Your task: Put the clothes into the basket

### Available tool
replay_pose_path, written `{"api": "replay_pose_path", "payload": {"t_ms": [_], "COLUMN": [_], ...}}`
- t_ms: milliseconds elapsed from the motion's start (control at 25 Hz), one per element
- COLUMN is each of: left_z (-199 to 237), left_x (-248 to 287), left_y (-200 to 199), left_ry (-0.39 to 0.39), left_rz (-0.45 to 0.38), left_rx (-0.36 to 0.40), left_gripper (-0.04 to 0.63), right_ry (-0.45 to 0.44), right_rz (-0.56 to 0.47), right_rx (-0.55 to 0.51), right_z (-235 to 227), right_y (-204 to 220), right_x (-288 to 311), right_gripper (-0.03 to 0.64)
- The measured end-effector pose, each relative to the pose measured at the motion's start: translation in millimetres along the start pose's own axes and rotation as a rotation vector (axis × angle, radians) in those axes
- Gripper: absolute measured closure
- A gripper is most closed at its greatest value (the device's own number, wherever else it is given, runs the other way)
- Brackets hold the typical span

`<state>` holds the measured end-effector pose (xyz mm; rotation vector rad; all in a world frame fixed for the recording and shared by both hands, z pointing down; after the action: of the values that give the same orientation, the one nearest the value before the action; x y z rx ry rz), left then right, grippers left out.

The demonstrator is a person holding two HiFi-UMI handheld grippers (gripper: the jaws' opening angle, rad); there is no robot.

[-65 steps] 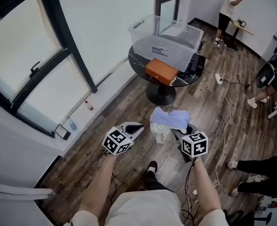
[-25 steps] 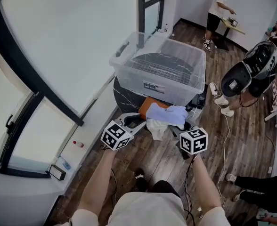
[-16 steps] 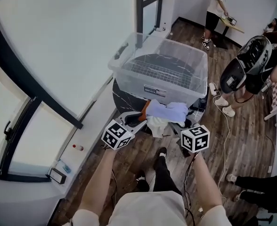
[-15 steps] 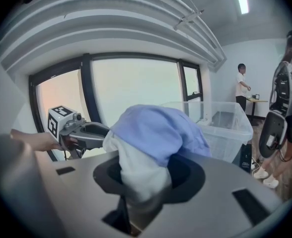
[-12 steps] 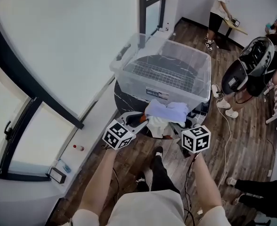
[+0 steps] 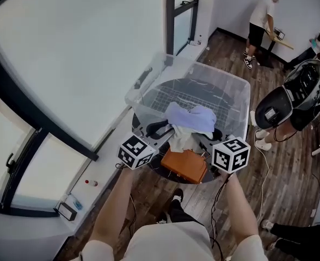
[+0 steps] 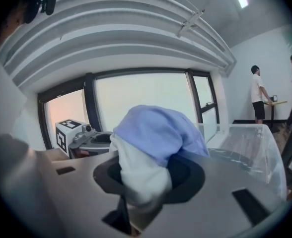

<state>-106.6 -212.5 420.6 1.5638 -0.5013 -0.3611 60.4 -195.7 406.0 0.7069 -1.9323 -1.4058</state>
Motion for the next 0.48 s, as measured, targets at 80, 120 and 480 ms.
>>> {"api": "replay_pose_path", "payload": {"t_ms": [80,120,480], "left_z": [21,31,79], "left_x": [20,31,103], "left_y": [-20,-27,-54], "left_ry": [-0.011,-0.017,-0.032], "left_rz": [-0.017,-0.023,-0.041], "left_rx": [0.026,0.036,0.051], "left_gripper": [0.480,0.480,0.479], "right_ry": [-0.015,-0.020,-0.014], "right_rz": [-0.028,-0.038,-0.052], "right_rx": [-0.001,-0.002,-0.057], "right_z": [-16,-24,-92], "right_y": [-25,-36,-85], "right_x": [13,19,48], "right_gripper": [0.468,0.468,0.468]}}
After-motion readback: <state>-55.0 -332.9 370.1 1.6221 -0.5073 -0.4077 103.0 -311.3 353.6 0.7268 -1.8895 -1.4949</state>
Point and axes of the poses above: the fingertips, and each gripper's own axes: x forward along the fingers, z to its left, y out of its underside, the point moved 6 cm from there along -x, backward along the fingers, and after that the axes turned 6 degrees about -z, right-handed, at the moved point
